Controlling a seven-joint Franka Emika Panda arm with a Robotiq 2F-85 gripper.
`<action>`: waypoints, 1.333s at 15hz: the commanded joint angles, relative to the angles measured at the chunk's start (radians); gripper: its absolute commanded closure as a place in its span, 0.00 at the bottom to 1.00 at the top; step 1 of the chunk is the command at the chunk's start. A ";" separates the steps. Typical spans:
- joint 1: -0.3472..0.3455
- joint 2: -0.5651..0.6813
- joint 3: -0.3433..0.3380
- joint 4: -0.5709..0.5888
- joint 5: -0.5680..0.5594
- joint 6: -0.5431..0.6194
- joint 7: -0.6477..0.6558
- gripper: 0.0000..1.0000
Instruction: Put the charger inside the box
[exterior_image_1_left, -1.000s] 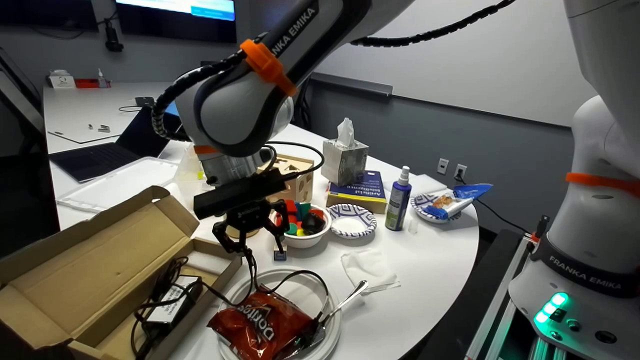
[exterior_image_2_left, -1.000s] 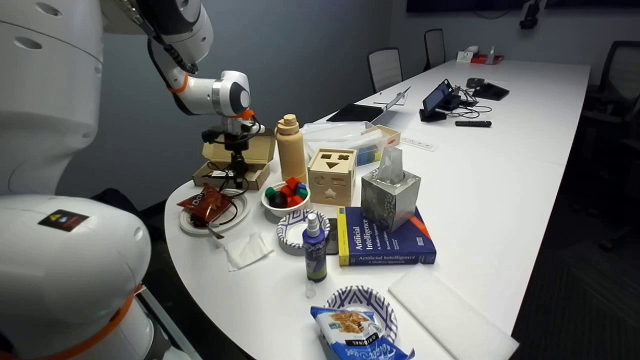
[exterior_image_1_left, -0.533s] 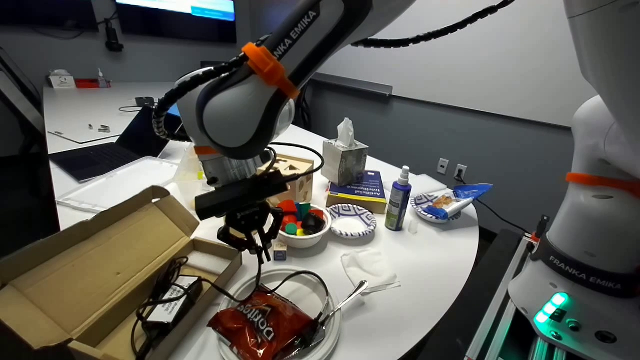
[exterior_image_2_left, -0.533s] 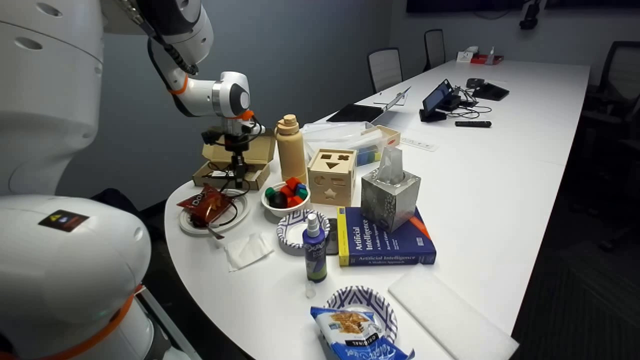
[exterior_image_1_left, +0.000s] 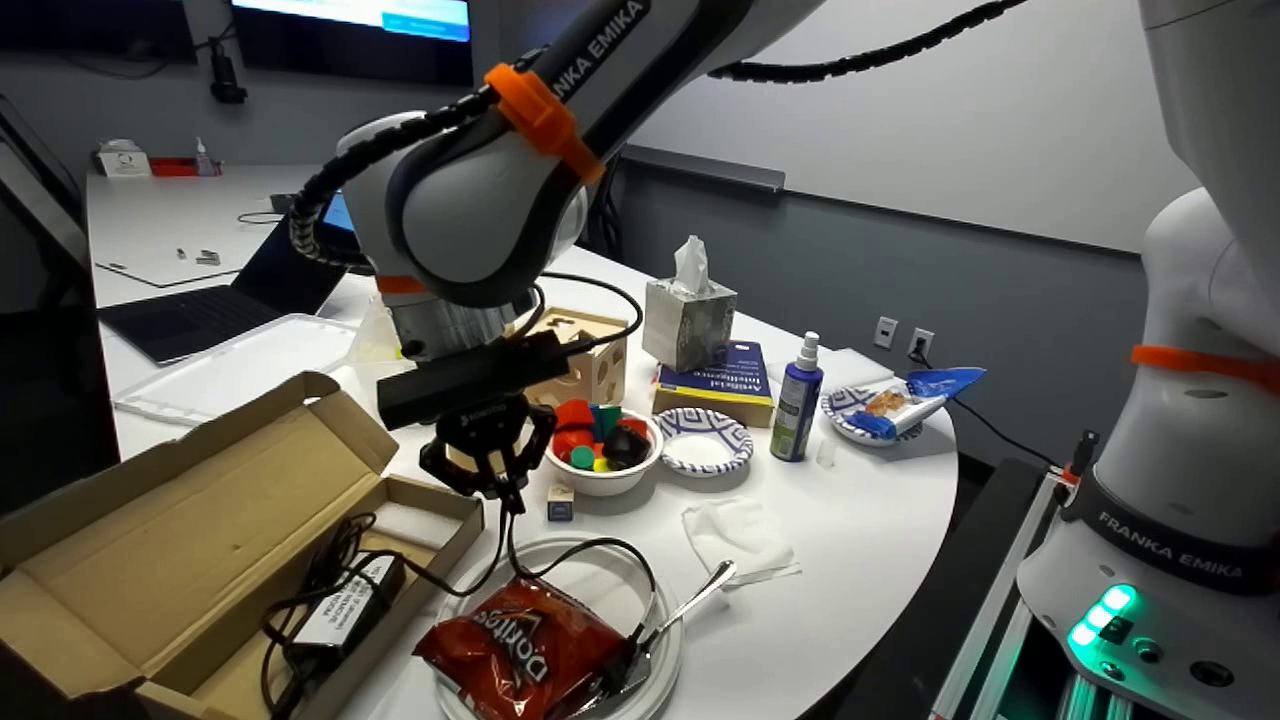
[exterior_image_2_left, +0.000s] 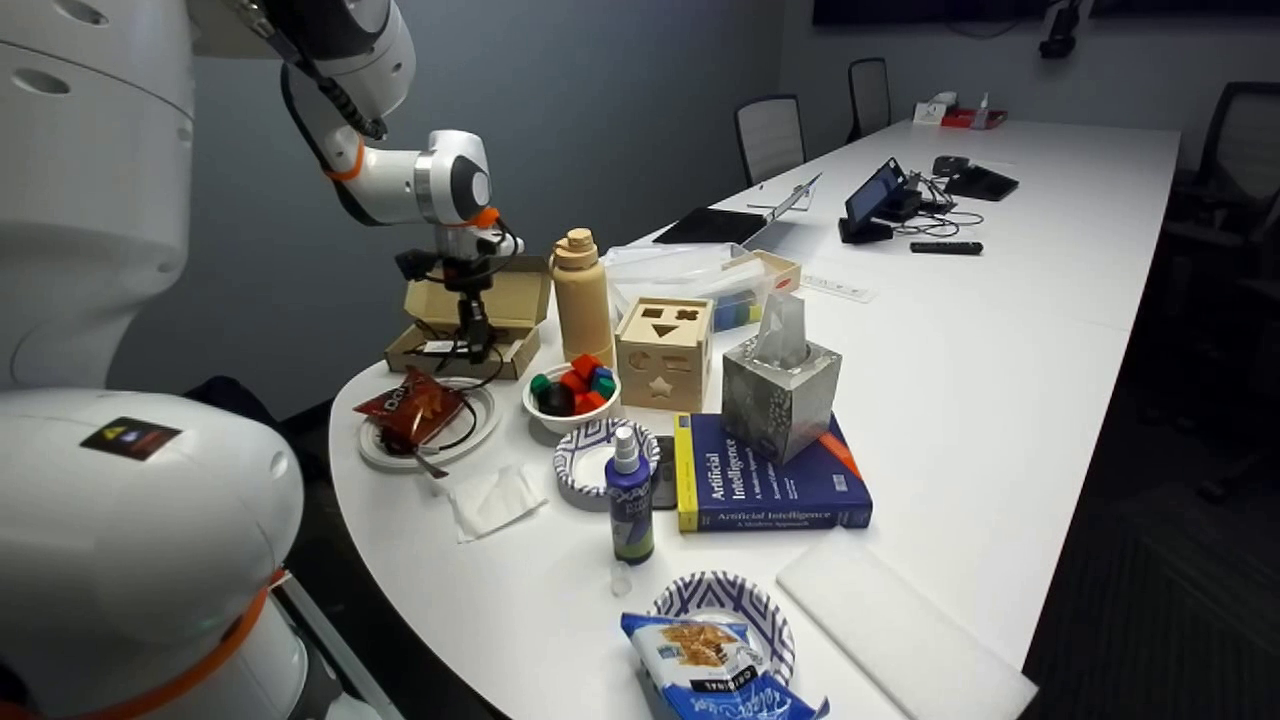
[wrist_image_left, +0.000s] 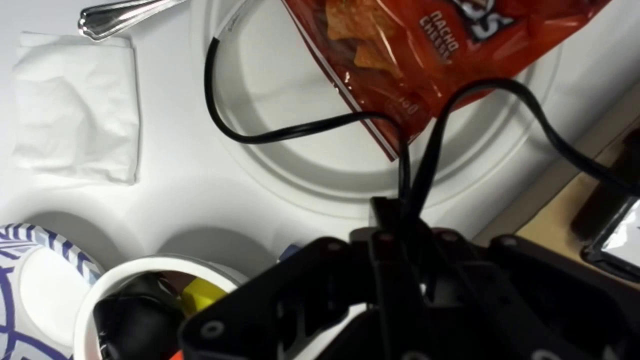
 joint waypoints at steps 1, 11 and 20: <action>0.036 -0.072 0.011 0.008 -0.059 -0.055 0.017 0.99; 0.153 -0.115 0.008 0.115 -0.334 -0.130 0.105 0.99; 0.135 -0.048 0.013 0.175 -0.344 0.038 0.062 0.99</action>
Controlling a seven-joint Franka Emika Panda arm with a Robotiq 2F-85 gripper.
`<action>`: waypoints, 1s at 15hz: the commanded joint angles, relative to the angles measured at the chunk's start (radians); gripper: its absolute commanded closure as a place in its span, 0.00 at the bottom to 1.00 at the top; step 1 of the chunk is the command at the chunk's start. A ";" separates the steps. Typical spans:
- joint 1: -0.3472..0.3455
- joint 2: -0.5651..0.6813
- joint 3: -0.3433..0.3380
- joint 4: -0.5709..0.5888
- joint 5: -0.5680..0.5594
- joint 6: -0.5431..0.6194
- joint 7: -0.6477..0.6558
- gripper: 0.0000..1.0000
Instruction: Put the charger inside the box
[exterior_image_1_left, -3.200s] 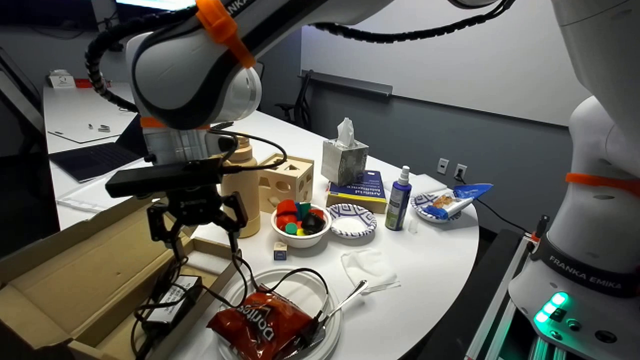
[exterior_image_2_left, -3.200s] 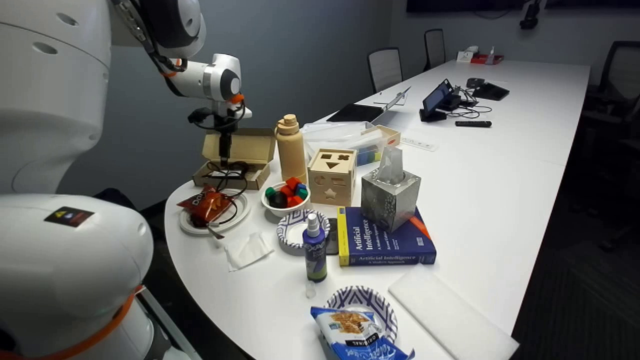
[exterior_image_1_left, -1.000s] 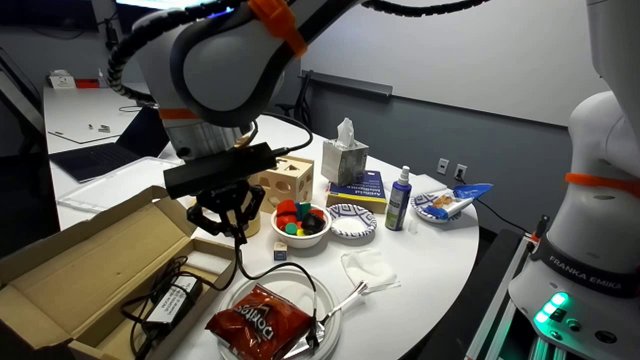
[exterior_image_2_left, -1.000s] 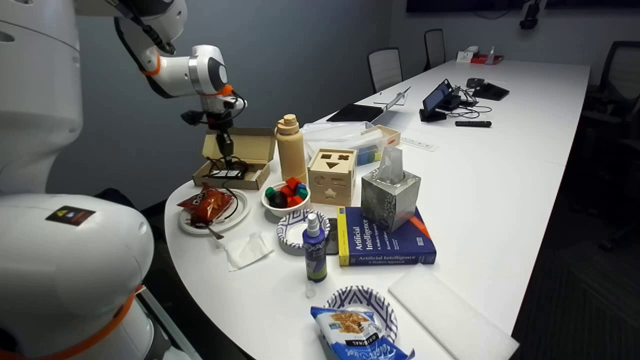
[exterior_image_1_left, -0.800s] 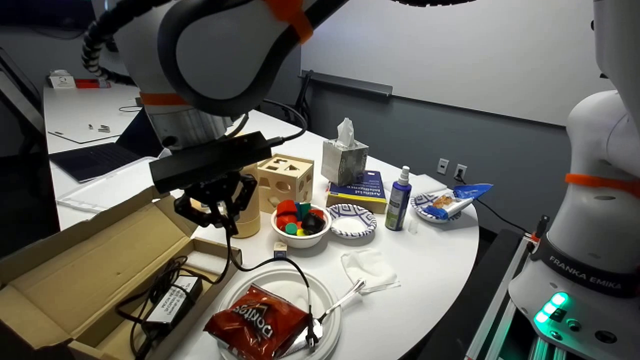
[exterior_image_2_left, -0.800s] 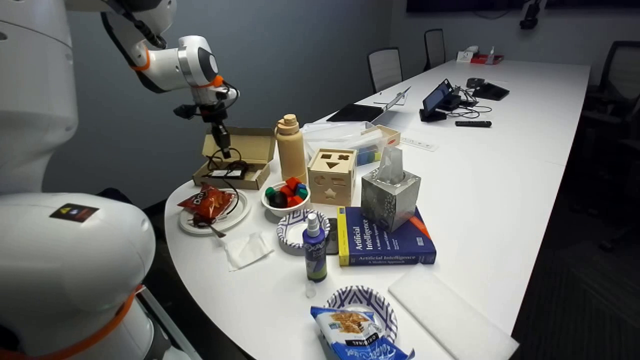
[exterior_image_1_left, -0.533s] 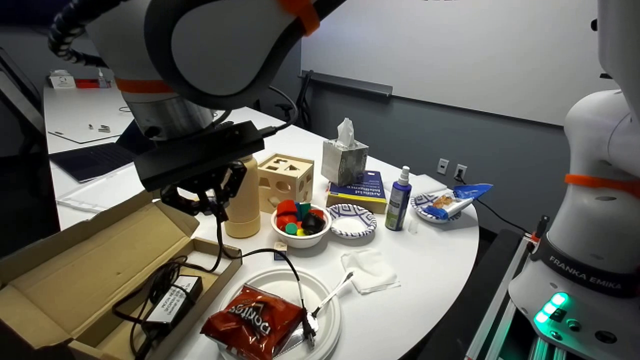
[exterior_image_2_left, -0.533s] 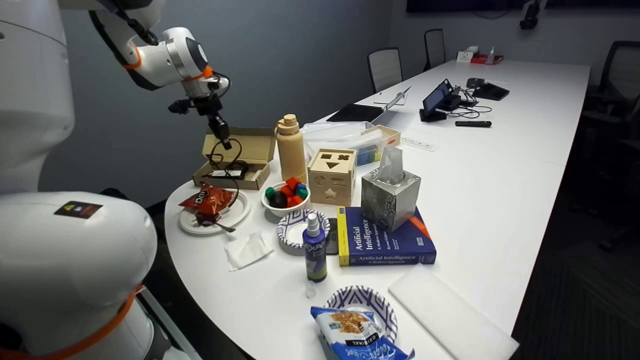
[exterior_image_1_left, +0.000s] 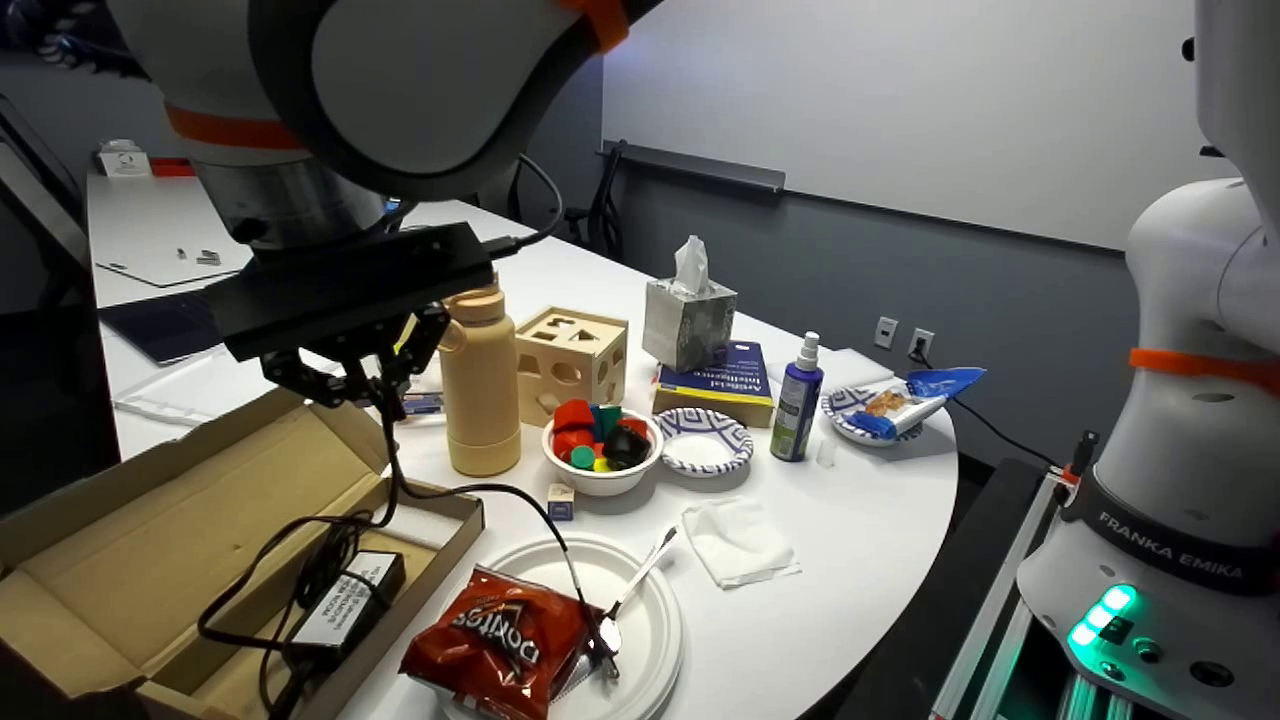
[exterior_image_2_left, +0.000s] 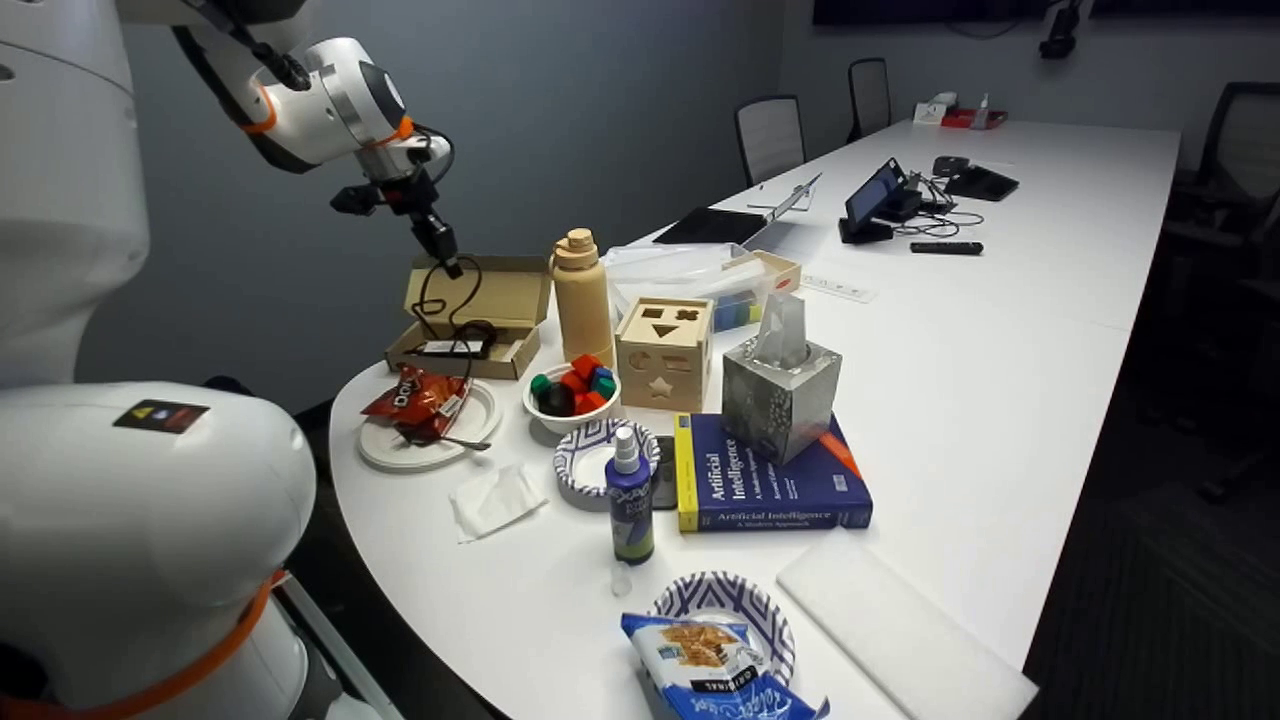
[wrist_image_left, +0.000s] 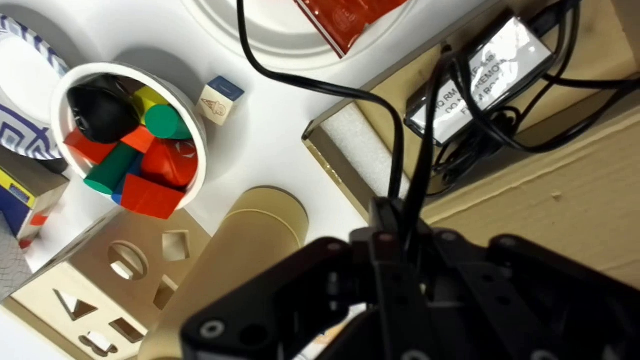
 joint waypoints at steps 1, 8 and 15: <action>-0.032 0.060 0.000 0.024 0.024 0.143 -0.054 0.99; -0.094 0.212 0.009 0.078 0.167 0.351 -0.232 0.99; -0.083 0.312 0.002 0.142 0.313 0.346 -0.350 0.69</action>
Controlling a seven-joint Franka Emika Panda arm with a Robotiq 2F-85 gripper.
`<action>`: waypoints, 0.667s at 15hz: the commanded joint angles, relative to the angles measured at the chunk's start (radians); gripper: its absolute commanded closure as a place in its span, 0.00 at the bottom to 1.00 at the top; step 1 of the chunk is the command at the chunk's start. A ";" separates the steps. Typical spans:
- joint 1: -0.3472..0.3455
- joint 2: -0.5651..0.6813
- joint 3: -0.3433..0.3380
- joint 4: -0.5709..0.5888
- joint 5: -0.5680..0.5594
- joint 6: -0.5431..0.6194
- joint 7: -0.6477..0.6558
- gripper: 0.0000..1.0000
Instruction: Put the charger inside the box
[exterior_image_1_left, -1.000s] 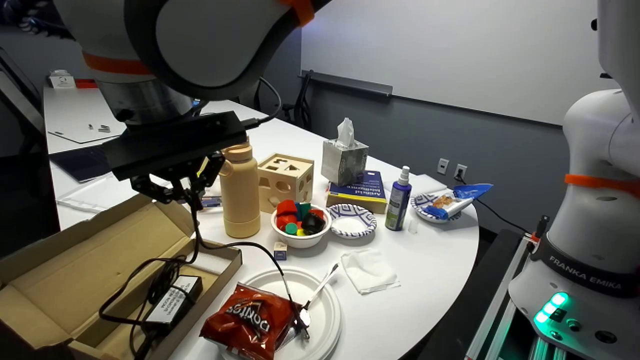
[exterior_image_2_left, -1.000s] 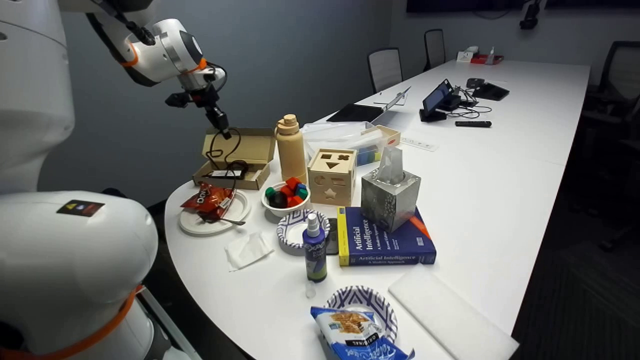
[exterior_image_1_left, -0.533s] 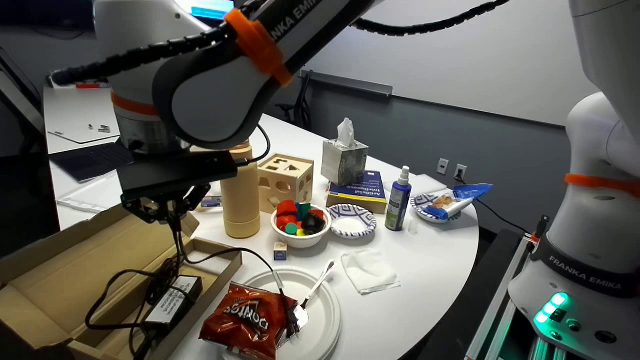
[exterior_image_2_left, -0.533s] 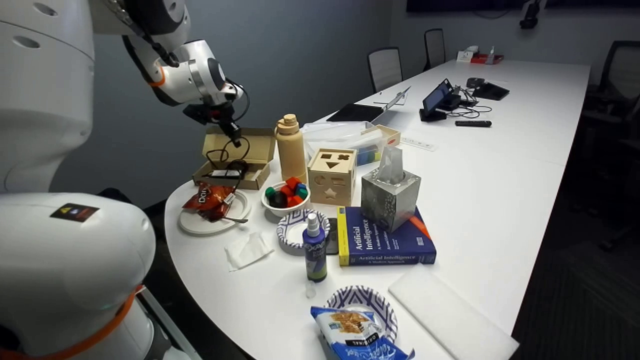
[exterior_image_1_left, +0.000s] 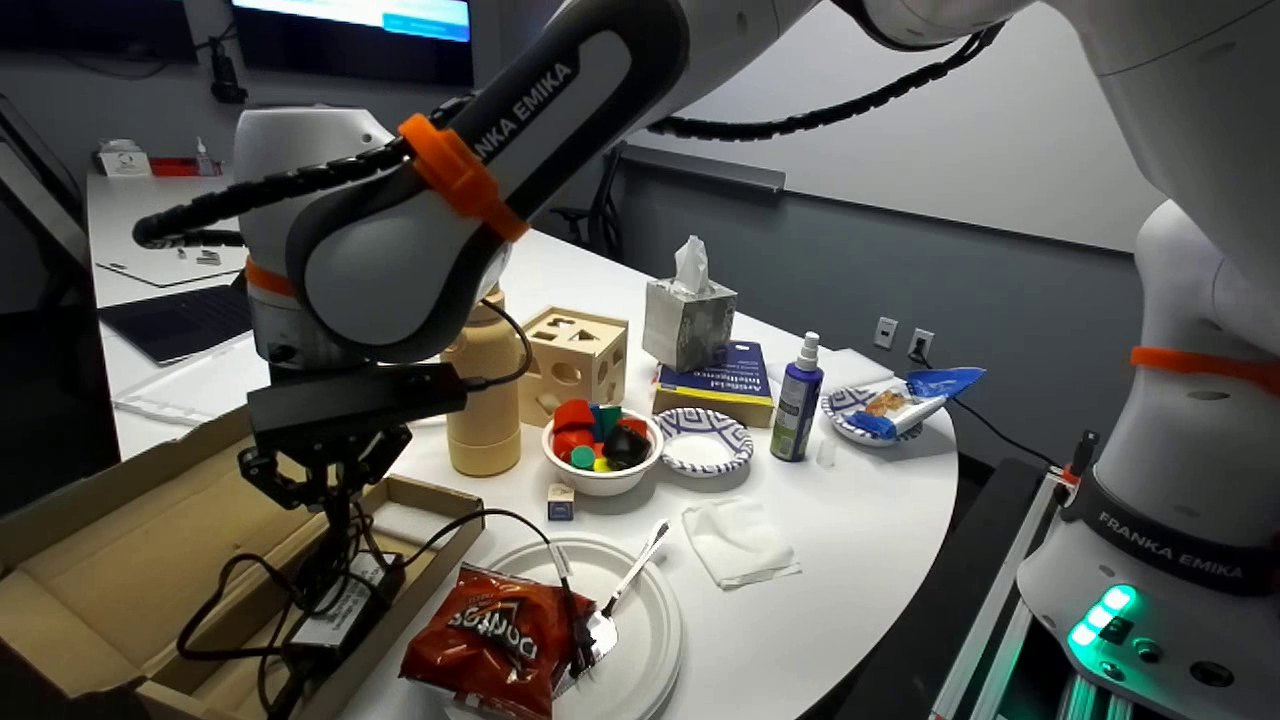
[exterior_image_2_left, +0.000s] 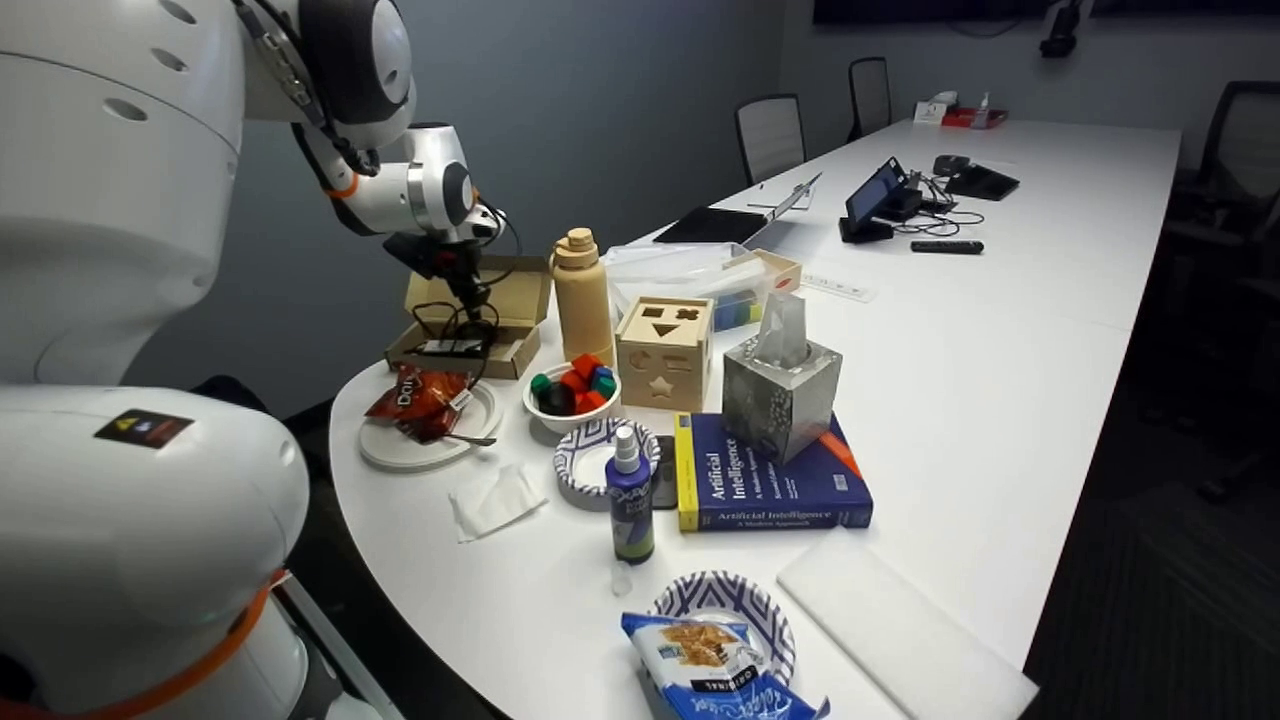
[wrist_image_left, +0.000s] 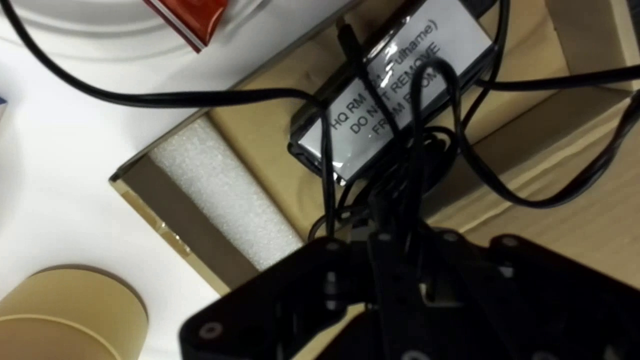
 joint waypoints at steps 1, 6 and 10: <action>0.012 0.041 -0.006 0.059 0.055 -0.018 -0.045 0.64; 0.030 0.005 -0.024 0.067 0.061 -0.074 -0.021 0.26; 0.063 -0.049 -0.065 0.083 0.030 -0.254 0.054 0.00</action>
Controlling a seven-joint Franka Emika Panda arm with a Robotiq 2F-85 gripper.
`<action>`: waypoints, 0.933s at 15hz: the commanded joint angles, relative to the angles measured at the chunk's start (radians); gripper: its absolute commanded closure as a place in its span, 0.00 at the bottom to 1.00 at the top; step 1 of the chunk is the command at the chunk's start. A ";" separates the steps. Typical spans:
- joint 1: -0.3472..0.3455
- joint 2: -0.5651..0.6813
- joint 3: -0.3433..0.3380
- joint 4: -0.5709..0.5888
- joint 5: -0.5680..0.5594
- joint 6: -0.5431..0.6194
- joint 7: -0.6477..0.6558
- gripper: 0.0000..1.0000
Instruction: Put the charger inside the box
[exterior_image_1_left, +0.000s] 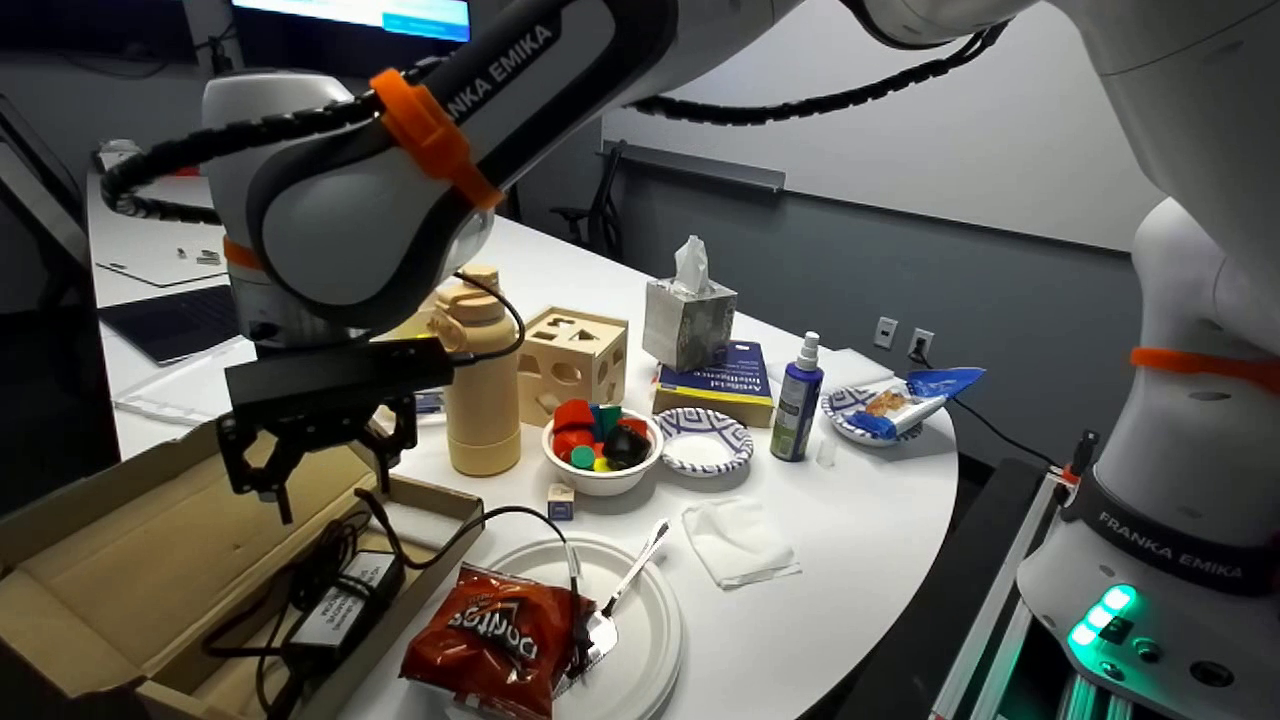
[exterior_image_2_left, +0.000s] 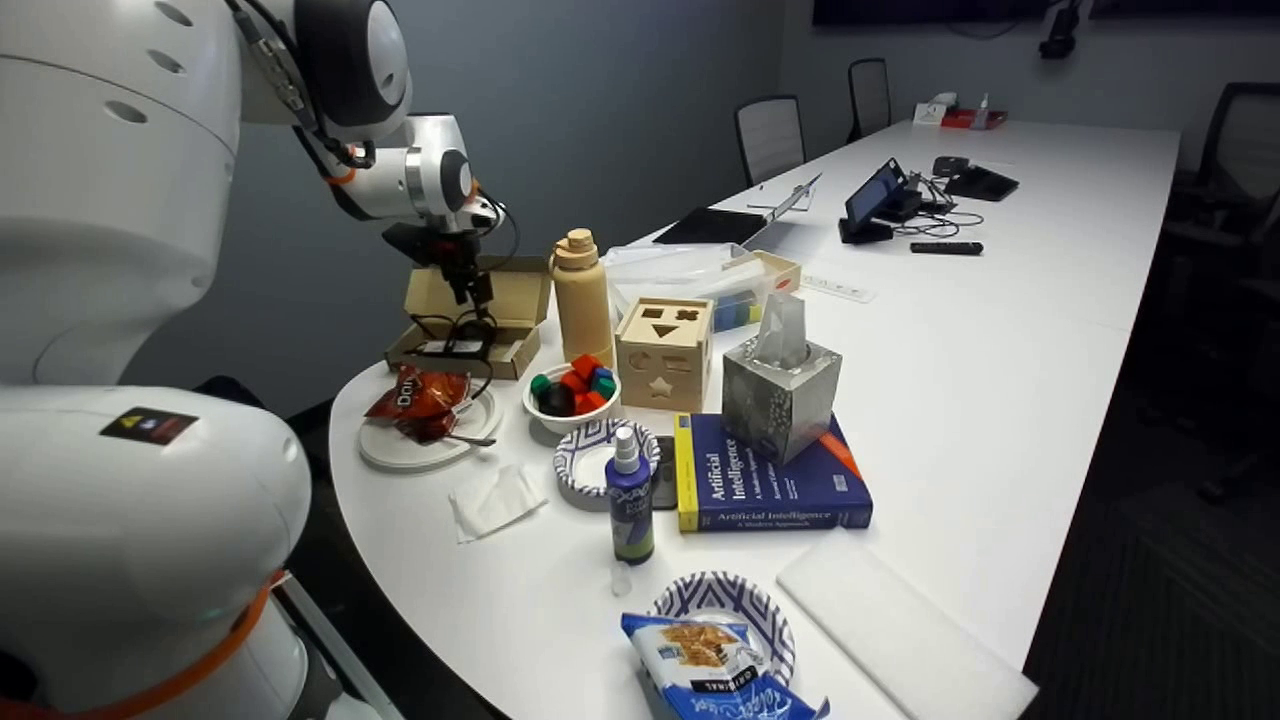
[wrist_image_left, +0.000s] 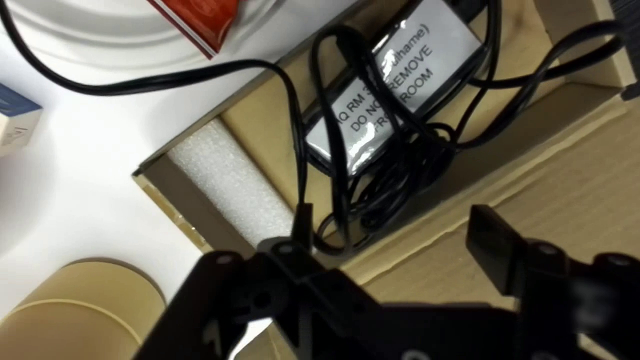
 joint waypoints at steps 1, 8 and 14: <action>0.047 -0.061 -0.056 0.019 -0.012 -0.189 0.078 0.00; -0.030 -0.230 -0.051 -0.215 0.050 -0.200 0.182 0.00; -0.156 -0.332 -0.007 -0.500 0.227 0.053 0.190 0.00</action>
